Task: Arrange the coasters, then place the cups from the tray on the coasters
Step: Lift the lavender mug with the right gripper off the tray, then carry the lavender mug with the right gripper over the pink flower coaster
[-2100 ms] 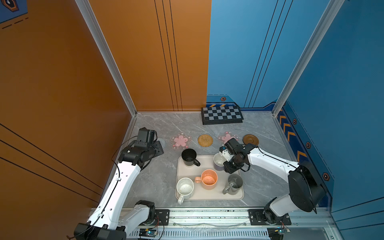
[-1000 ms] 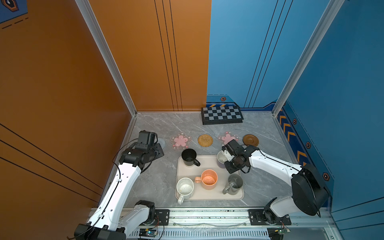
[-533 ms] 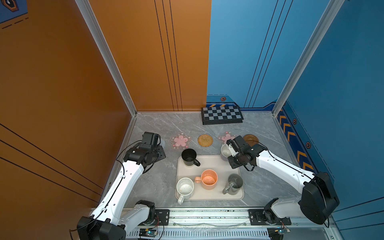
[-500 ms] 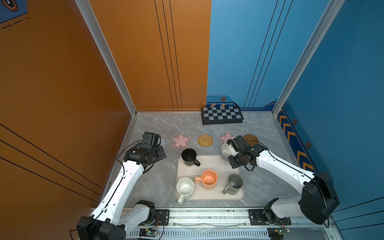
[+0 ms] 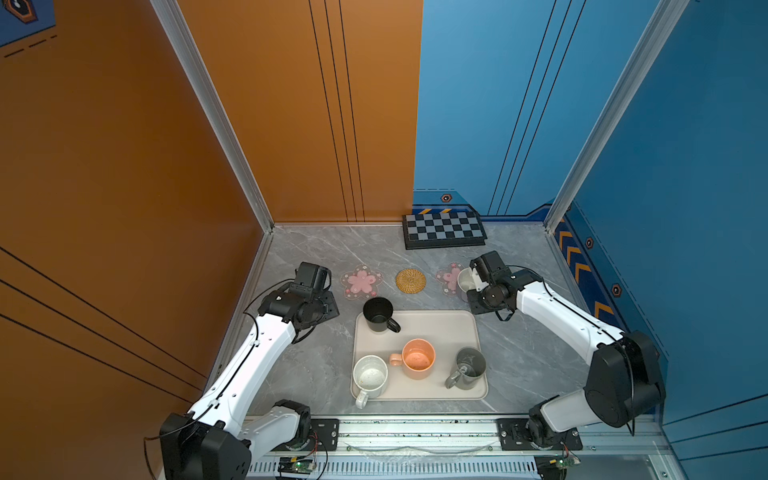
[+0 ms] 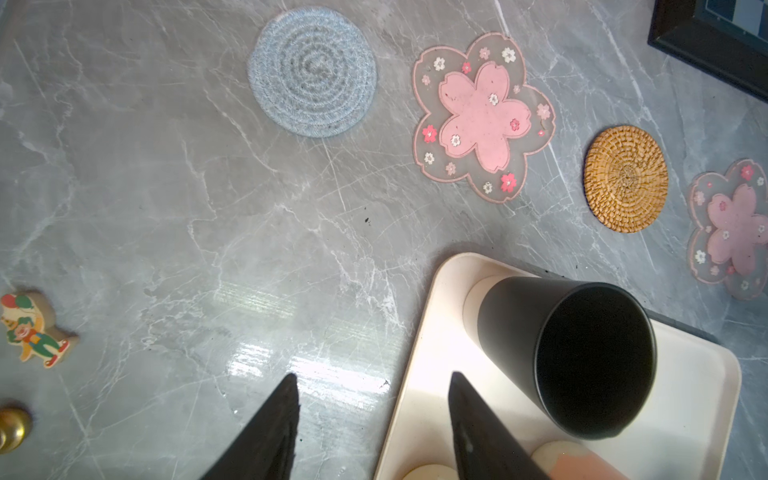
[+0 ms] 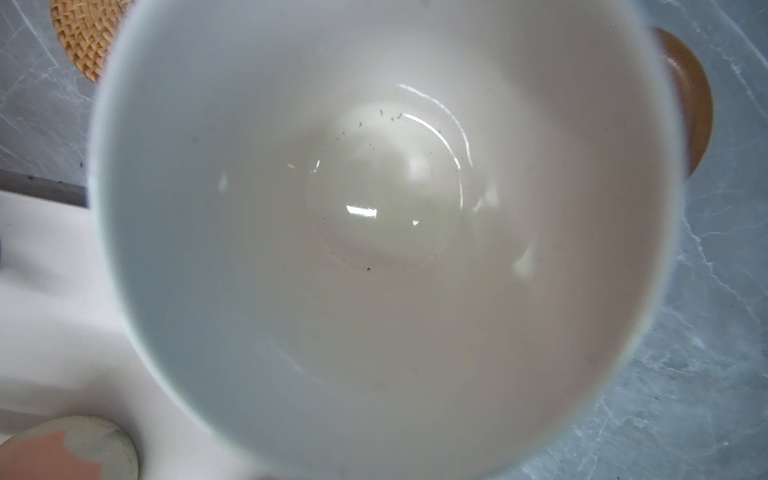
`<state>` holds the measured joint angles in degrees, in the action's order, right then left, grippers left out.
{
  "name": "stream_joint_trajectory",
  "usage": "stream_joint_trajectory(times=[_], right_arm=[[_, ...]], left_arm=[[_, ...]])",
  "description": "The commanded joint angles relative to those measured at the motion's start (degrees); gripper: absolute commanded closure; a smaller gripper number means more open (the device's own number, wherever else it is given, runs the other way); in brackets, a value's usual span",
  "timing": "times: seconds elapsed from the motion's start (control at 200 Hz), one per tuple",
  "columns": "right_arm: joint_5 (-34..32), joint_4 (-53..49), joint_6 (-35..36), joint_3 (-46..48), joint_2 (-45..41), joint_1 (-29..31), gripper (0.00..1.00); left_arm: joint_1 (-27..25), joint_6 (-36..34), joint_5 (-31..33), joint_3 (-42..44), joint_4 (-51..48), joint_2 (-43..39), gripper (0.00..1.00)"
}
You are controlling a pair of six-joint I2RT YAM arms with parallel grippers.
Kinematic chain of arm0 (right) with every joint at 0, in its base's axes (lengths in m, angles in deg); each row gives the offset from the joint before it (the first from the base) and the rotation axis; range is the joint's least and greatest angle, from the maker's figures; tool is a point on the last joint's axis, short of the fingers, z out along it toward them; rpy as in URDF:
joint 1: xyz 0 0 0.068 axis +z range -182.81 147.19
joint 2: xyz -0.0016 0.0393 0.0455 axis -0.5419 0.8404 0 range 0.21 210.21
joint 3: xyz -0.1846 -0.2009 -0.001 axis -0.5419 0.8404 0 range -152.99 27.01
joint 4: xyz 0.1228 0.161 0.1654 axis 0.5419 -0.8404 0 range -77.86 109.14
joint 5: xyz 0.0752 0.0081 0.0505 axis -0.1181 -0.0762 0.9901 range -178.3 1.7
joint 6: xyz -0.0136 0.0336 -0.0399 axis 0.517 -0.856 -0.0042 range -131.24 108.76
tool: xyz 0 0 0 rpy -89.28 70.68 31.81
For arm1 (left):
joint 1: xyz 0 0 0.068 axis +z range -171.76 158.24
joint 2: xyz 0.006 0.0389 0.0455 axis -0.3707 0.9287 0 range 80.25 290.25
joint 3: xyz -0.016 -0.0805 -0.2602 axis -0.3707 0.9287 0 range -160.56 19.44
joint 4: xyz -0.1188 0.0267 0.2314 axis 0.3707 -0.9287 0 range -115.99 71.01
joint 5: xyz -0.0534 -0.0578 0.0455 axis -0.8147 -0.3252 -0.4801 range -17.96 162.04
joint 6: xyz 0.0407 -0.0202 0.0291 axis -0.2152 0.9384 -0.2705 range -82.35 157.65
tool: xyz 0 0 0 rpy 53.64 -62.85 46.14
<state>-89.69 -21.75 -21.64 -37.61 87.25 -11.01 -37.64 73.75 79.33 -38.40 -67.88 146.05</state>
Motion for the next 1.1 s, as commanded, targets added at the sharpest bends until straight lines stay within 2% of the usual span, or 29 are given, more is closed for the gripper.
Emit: stream_joint_trajectory(times=[0.0,0.606,1.096], right_arm=[[-0.9,2.3,0.4,-3.5,1.1,-1.0,1.00],[-0.3,4.0,-0.8,-11.7,9.7,-6.1,1.00],[1.4,4.7,-3.0,-17.2,16.8,-4.8,1.00]], left_arm=[[-1.7,0.6,1.1,-2.8,0.5,1.1,0.41],[-3.6,-0.4,4.0,-5.5,0.5,6.2,0.40],[-3.6,-0.9,4.6,-7.5,0.5,9.1,0.40]])
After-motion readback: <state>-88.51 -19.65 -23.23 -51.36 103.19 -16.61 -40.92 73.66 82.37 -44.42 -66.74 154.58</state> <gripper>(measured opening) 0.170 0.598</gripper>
